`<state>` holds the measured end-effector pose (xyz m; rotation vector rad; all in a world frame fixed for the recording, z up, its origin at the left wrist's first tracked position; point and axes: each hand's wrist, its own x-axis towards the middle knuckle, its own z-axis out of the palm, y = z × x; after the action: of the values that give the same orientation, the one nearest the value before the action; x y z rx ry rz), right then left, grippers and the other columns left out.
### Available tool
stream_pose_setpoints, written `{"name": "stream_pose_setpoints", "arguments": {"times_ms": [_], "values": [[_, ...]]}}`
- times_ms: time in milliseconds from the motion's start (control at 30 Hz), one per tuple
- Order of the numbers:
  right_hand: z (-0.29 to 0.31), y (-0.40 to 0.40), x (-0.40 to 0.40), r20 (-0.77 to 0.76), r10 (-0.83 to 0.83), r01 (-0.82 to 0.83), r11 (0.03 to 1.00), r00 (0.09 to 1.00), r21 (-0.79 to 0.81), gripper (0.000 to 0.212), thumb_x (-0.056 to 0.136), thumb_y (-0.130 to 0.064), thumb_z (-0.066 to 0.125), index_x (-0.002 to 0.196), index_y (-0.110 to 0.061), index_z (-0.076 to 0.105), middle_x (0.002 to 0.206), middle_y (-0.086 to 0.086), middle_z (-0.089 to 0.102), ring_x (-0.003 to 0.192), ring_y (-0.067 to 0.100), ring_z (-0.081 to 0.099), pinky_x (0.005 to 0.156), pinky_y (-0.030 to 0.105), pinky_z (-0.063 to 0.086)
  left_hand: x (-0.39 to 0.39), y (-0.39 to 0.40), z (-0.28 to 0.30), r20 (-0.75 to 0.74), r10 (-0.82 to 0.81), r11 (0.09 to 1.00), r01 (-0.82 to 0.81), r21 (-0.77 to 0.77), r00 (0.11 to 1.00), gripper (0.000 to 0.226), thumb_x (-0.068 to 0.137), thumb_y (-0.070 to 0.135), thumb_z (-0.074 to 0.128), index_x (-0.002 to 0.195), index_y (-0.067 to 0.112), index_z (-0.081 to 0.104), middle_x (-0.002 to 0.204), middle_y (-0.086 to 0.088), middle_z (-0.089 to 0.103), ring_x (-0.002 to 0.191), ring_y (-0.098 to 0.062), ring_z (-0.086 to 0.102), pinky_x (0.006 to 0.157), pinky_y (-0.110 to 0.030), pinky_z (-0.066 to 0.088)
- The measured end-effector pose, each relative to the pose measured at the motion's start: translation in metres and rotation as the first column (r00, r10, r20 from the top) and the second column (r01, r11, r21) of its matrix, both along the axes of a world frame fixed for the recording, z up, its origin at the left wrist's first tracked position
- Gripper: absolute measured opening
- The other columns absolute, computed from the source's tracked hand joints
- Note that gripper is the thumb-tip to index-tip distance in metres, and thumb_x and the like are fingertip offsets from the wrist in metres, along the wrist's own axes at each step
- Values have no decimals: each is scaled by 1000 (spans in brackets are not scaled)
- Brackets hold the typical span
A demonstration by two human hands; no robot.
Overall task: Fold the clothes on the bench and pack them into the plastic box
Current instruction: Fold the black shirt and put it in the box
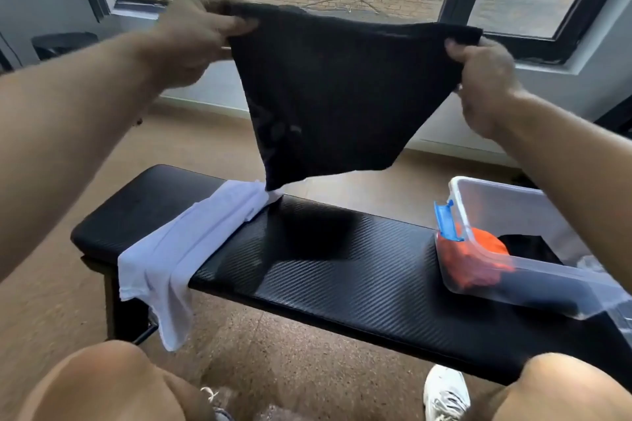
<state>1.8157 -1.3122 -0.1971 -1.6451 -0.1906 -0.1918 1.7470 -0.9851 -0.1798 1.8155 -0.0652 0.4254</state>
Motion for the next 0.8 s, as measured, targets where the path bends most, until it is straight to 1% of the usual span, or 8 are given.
{"name": "stream_pose_setpoints", "arguments": {"times_ms": [100,233,300,400,533,600,700,800], "values": [[-20,-5,-22,28,-35,35,999,999,-9,18,98,-14,53,101,-18,71,108,0,75,104,18,68,100,37,53,-29,8,-19,-101,-108,992,114,57,989,24,89,10,67,112,6,69,109,-4,74,98,-10,73,84,-18,55],[-102,-13,-73,-71,49,-55,994,996,-89,14,92,-15,58,95,-18,71,100,6,75,100,28,69,97,45,53,-69,22,-83,-277,-202,942,263,207,940,40,67,41,83,98,17,79,98,-1,79,90,-9,72,90,-21,55],[-155,-21,-98,-202,106,-150,964,974,-219,11,93,-19,60,95,-17,71,102,7,76,105,29,68,100,47,50,-85,23,-126,-421,-217,912,337,235,881,21,76,21,80,97,18,81,99,-4,79,99,-16,73,96,-27,54],[-213,-36,-122,-372,116,-265,886,921,-380,17,97,-5,59,86,-14,67,85,4,70,89,22,61,89,37,46,-108,18,-178,-633,-190,835,463,298,751,21,85,8,76,91,28,82,96,5,79,94,-6,70,94,-27,50],[-235,-48,-138,-475,118,-331,857,872,-395,24,95,-1,62,77,-15,65,63,-11,61,73,12,52,73,29,38,-127,10,-201,-737,-226,801,552,232,637,18,88,13,74,90,29,81,86,10,76,81,0,63,83,-21,47],[-233,-52,-143,-541,171,-414,834,824,-366,23,95,-1,62,76,-14,66,63,-7,60,71,14,51,72,32,38,-133,9,-200,-774,-278,795,588,146,569,14,89,12,73,91,23,81,84,7,75,81,-3,64,82,-21,49],[-223,-58,-152,-649,215,-522,789,729,-324,20,96,-5,62,79,-13,65,66,4,55,65,19,48,61,31,37,-139,11,-201,-832,-343,772,635,14,435,9,90,9,72,95,12,79,84,-3,72,81,-13,65,82,-30,50],[-213,-58,-153,-706,222,-543,796,673,-267,22,98,-5,60,78,-15,63,62,3,54,53,13,50,51,26,39,-138,19,-205,-853,-386,772,629,-91,350,15,87,16,75,99,5,75,87,-14,68,85,-27,61,85,-42,49]]}}
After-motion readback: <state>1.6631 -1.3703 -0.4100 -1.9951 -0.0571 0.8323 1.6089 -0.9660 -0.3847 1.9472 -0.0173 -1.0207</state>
